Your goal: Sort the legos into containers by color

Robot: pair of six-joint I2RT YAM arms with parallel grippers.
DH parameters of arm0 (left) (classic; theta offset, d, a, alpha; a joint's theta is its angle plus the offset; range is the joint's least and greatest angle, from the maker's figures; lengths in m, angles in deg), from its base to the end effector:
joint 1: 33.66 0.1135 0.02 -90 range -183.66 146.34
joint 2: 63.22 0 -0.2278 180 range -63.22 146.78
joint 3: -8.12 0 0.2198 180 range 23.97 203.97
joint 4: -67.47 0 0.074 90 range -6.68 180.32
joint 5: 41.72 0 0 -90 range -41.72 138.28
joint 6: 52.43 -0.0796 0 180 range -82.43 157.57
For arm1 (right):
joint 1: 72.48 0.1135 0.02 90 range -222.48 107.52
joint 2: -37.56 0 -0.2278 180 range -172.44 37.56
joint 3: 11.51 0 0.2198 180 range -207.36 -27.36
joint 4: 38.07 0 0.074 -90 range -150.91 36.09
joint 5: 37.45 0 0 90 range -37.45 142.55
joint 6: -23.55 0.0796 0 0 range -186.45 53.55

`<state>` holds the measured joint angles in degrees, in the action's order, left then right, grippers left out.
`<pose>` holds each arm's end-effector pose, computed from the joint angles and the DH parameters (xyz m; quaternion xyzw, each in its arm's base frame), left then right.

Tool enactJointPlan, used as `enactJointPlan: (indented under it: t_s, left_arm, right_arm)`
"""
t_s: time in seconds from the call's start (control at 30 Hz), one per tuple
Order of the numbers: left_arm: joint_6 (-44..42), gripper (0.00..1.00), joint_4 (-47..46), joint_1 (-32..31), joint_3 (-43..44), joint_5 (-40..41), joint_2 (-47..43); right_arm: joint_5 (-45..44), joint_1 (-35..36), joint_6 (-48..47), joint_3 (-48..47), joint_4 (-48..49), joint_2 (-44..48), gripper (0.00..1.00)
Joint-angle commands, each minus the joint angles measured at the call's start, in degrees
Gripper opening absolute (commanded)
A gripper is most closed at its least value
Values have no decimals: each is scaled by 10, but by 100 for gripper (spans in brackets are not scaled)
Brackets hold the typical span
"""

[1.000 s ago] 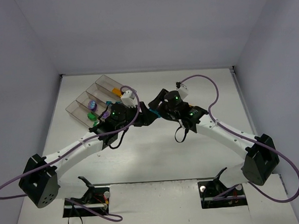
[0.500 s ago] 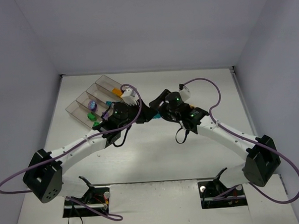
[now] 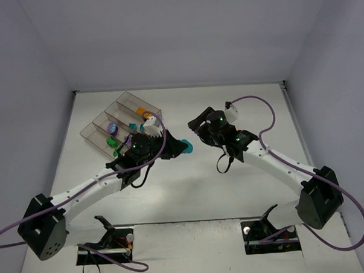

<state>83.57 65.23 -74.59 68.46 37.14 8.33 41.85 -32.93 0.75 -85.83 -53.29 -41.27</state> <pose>0.2270 -0.2172 0.2631 0.0295 0.7587 -0.4983 0.4185 0.2702 0.2040 0.2683 0.2467 0.7778 0.4144 0.4030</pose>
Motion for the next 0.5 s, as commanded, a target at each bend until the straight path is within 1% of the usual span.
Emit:
enactJointPlan:
  t_s: [0.0,0.13,0.23,0.27,0.33,0.37,0.4,0.43,0.47]
  left_arm:
    - [-19,0,13,0,-5,-12,-57]
    - [-34,0,44,13,-10,-13,-82]
    - [-44,0,83,51,0,-8,-85]
    - [-46,0,108,91,15,-13,-74]
    - [-52,0,125,137,32,-20,-56]
    - [-62,0,139,179,54,-20,-31]
    - [-71,0,147,197,70,-20,-17]
    - [-98,0,158,212,88,-20,16]
    - [-114,1,178,225,129,-14,35]
  right_arm:
    - [-50,-37,-8,1,23,19,0]
    - [-44,-67,-21,6,24,18,0]
    - [-48,-75,-58,1,23,16,0]
    - [-47,-75,-89,-1,23,16,0]
    - [-38,-75,-123,1,23,16,0]
    - [-26,-75,-149,8,22,16,0]
    - [-19,-75,-159,15,23,23,0]
    - [-11,-75,-169,22,24,26,0]
    - [2,-75,-179,38,24,31,0]
